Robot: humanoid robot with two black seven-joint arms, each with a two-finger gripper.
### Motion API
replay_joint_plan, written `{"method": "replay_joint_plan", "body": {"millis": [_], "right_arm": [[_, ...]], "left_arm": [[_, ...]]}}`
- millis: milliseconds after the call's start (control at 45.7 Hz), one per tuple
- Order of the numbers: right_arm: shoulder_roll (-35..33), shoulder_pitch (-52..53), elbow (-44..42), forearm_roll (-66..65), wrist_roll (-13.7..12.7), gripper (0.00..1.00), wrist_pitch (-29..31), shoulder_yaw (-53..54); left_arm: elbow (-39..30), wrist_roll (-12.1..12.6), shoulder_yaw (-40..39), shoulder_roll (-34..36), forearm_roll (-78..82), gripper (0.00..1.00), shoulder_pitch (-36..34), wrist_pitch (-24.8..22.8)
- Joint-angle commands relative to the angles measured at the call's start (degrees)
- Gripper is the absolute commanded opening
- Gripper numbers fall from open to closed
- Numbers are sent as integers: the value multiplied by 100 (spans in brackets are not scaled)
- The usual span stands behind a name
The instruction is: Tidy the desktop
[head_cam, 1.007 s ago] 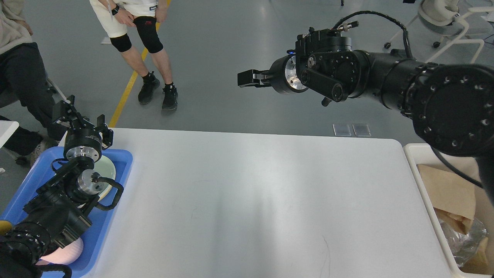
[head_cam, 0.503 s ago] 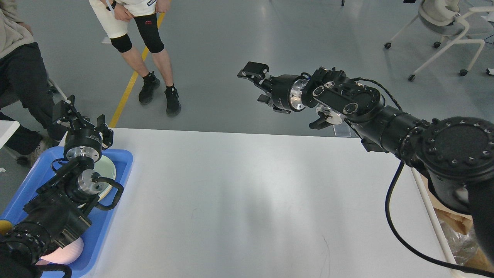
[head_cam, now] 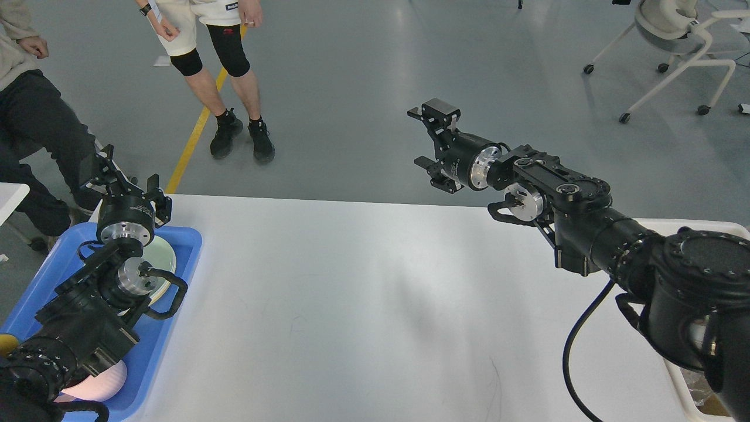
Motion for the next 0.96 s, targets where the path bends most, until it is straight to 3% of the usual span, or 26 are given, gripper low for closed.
{"method": "replay_joint_plan", "body": {"millis": [0, 175, 941], "right_arm": [[-10, -254, 7, 11, -9, 100, 1, 705], [-71, -368, 51, 11, -26, 100, 36, 1673], [412, -869, 51, 565, 0, 100, -35, 3027]], "left_arm": [[9, 0, 0, 0, 0, 96, 0, 0], [0, 0, 0, 0, 0, 96, 0, 0], [0, 0, 0, 0, 0, 96, 0, 0]]}}
